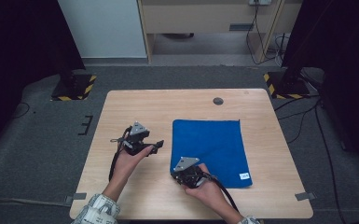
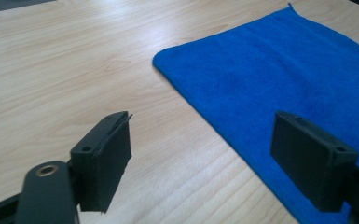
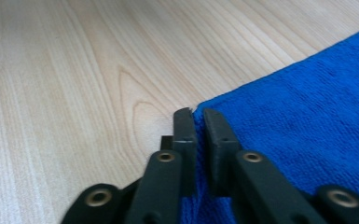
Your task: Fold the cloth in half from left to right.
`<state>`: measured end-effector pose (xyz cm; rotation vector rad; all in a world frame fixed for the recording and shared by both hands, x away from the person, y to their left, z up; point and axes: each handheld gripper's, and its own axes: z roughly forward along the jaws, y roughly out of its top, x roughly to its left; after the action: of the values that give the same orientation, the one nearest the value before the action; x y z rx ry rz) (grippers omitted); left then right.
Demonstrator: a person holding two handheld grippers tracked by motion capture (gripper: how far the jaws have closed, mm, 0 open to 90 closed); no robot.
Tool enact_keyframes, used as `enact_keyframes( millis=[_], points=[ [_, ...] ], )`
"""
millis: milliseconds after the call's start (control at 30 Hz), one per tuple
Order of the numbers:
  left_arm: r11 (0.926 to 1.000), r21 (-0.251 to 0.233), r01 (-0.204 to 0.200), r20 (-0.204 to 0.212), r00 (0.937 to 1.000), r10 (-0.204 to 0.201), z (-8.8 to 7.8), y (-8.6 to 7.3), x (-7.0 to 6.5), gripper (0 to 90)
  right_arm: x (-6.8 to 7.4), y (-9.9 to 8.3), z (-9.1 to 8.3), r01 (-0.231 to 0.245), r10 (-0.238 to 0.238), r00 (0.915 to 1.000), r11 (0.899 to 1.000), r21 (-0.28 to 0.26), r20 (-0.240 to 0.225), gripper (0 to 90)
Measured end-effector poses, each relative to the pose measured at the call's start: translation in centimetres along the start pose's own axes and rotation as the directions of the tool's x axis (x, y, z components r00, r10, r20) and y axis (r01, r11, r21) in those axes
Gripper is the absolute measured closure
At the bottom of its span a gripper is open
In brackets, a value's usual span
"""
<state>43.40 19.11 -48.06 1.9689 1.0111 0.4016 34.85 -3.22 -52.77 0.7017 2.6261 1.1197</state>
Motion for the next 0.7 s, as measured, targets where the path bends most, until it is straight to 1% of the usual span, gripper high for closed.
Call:
enact_keyframes(
  millis=[67,167,200,233,300,367,433,500,533,600,667,700],
  points=[
    [0.9999,0.004,-0.017,0.007,0.9998,0.017,0.9,0.6,0.2,18.2,0.0,0.0,-0.1,-0.006,0.006,1.0000,1.000,-0.013,-0.006,86.2],
    [1.0000,0.000,-0.001,0.024,0.9997,0.001,2.8,1.5,0.7,15.4,0.2,0.2,-0.2,0.002,-0.002,1.0000,1.000,-0.022,-0.007,86.3],
    [1.0000,0.005,0.007,0.032,0.9995,-0.007,3.3,1.7,0.8,15.0,0.2,0.2,-0.3,0.000,0.000,1.0000,1.000,-0.024,-0.007,86.3],
    [0.9997,0.020,0.013,0.044,0.9989,-0.014,4.0,2.0,1.0,14.9,0.2,0.2,-0.3,0.000,0.000,1.0000,1.000,-0.026,-0.009,86.2],
    [0.9989,0.047,0.002,0.030,0.9996,-0.003,5.5,2.4,1.0,14.6,0.2,0.2,-0.3,-0.002,0.002,0.9999,1.000,-0.031,-0.015,86.3],
    [0.9972,0.075,-0.006,0.026,0.9996,0.004,6.6,2.7,0.9,14.4,0.2,0.3,-0.4,-0.006,0.006,0.9998,0.999,-0.039,-0.019,86.4],
    [0.9971,0.071,-0.026,0.014,0.9996,0.025,7.5,3.0,0.7,16.3,0.4,0.5,-0.4,-0.011,0.010,0.9997,0.999,-0.047,-0.022,86.6],
    [0.9963,0.080,-0.030,0.003,0.9996,0.029,8.3,3.2,0.7,17.0,0.6,0.5,-0.5,-0.004,0.002,0.9996,0.999,-0.049,-0.027,86.8],
    [0.9959,0.083,-0.034,-0.017,0.9992,0.035,8.5,3.3,0.8,17.5,0.7,0.6,-0.4,0.002,-0.003,0.9994,0.999,-0.049,-0.035,86.8],
    [0.9965,0.077,-0.033,-0.035,0.9988,0.035,9.3,3.3,1.1,21.7,0.9,0.6,-0.4,0.004,-0.006,0.9993,0.999,-0.048,-0.037,86.8],
    [0.9966,0.078,-0.029,-0.038,0.9988,0.032,10.0,3.0,1.5,25.2,1.2,0.6,-0.3,0.005,-0.007,0.9989,0.999,-0.051,-0.046,86.8],
    [0.9955,0.092,-0.025,-0.048,0.9984,0.030,10.3,2.9,1.7,28.2,1.3,0.6,-0.2,0.003,-0.005,0.9989,0.999,-0.052,-0.046,86.9]
  ],
)
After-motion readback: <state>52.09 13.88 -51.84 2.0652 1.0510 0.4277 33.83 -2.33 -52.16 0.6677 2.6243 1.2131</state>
